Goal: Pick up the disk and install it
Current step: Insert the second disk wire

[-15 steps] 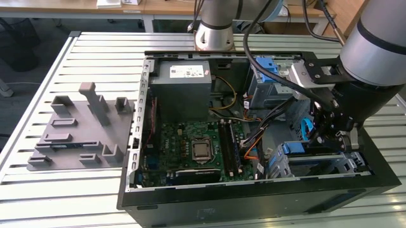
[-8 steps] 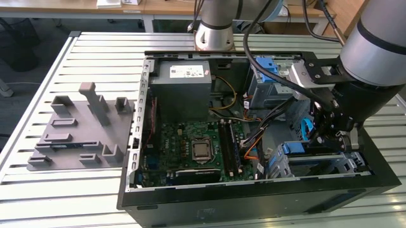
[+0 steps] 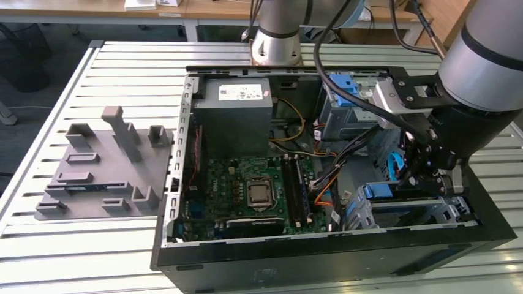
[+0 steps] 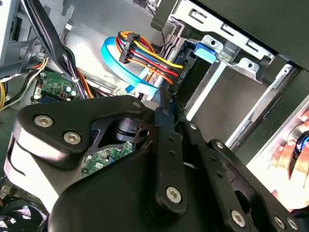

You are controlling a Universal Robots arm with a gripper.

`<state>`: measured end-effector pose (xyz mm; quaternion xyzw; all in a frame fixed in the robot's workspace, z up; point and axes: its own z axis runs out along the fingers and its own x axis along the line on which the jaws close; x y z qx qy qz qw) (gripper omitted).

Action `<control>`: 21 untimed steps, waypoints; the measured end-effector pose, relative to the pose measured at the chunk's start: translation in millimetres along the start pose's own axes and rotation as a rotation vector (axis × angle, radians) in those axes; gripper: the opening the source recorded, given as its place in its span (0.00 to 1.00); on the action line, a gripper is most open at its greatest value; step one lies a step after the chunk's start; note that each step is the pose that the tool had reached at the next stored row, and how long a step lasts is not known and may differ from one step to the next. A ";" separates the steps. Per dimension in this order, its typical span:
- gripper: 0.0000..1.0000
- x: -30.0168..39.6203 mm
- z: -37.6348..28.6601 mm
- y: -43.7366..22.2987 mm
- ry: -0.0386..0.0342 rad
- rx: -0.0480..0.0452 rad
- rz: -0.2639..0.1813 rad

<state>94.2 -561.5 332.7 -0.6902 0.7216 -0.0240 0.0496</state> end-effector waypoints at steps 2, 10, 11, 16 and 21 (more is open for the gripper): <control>0.16 0.2 0.3 0.0 -0.0003 0.0000 0.000; 0.16 0.9 1.6 0.1 -0.0018 -0.0001 0.000; 0.16 1.0 1.8 0.1 -0.0020 -0.0001 0.000; 0.16 1.5 3.4 0.3 -0.0031 -0.0004 0.000; 0.16 1.7 4.3 0.4 -0.0035 -0.0005 0.000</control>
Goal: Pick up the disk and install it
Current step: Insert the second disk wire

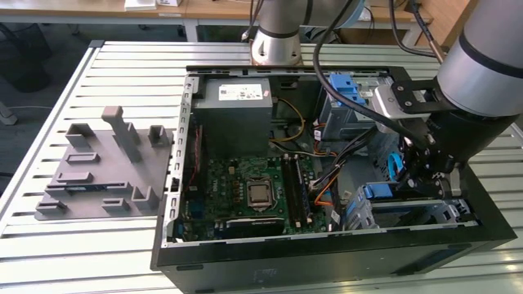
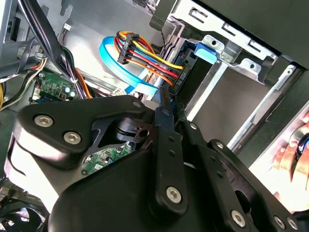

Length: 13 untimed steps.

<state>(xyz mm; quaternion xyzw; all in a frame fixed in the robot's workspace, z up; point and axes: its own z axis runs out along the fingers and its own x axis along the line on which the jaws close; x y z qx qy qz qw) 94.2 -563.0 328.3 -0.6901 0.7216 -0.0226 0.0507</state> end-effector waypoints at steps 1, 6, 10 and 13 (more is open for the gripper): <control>0.16 0.0 0.1 0.0 -0.0002 0.0000 0.000; 0.16 0.0 0.2 0.0 -0.0003 0.0000 0.000; 0.16 0.0 0.3 0.0 -0.0004 0.0000 0.000; 0.23 0.0 0.4 0.0 -0.0004 0.0000 0.000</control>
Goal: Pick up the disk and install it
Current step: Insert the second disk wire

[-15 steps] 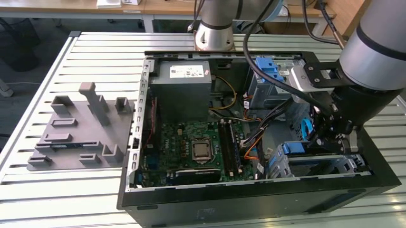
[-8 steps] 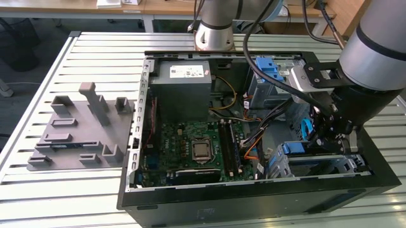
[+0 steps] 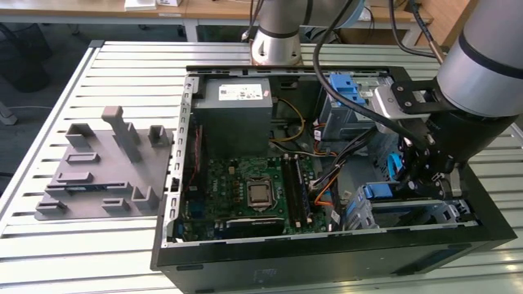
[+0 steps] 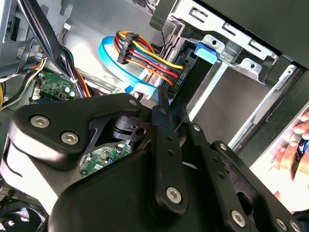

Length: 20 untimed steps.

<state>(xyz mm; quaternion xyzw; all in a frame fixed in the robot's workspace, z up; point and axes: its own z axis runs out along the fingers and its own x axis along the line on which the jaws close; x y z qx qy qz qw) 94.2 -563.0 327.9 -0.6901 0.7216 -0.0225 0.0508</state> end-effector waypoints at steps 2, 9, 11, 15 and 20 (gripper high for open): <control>0.23 0.0 0.0 0.0 0.0001 0.0000 0.000; 0.31 0.0 0.0 0.0 -0.0003 0.0000 0.000; 0.31 0.0 -0.6 0.0 -0.0005 0.0000 0.000; 0.31 -0.1 -2.9 -0.3 -0.0016 -0.0001 0.000; 0.31 -0.3 -6.7 -0.7 -0.0018 -0.0003 0.000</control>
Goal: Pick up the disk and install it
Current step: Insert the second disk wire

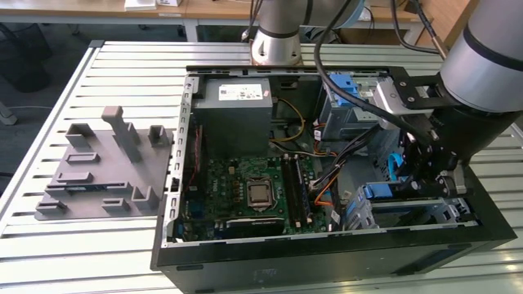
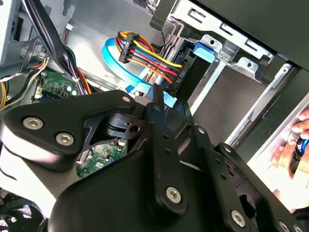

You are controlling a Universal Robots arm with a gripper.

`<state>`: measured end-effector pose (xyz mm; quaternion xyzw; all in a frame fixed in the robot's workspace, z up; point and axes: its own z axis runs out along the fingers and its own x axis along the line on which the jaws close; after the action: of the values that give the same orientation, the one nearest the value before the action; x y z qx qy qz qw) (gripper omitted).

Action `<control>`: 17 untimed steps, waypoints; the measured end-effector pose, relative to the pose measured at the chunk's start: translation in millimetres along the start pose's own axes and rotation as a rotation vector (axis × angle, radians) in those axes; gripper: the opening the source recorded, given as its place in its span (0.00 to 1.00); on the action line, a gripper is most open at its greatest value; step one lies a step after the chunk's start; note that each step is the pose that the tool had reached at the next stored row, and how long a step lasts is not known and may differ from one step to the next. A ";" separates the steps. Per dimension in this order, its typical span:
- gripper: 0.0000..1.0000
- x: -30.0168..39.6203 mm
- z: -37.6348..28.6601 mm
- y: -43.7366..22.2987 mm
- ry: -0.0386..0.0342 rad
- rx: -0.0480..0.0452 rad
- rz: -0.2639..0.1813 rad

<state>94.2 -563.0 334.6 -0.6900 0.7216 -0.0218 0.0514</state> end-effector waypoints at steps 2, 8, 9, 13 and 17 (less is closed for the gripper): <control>0.31 -0.1 -1.8 -0.2 0.0001 -0.0001 0.000; 0.31 -0.4 -9.6 -1.0 0.0000 -0.0009 0.000; 0.31 -0.5 -11.2 -1.1 0.0001 -0.0011 0.000; 0.29 -0.6 -12.8 -1.3 -0.0002 -0.0014 0.000; 0.17 -0.6 -13.1 -1.3 0.0001 -0.0014 0.000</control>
<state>94.2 -563.0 347.8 -0.6900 0.7217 -0.0213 0.0509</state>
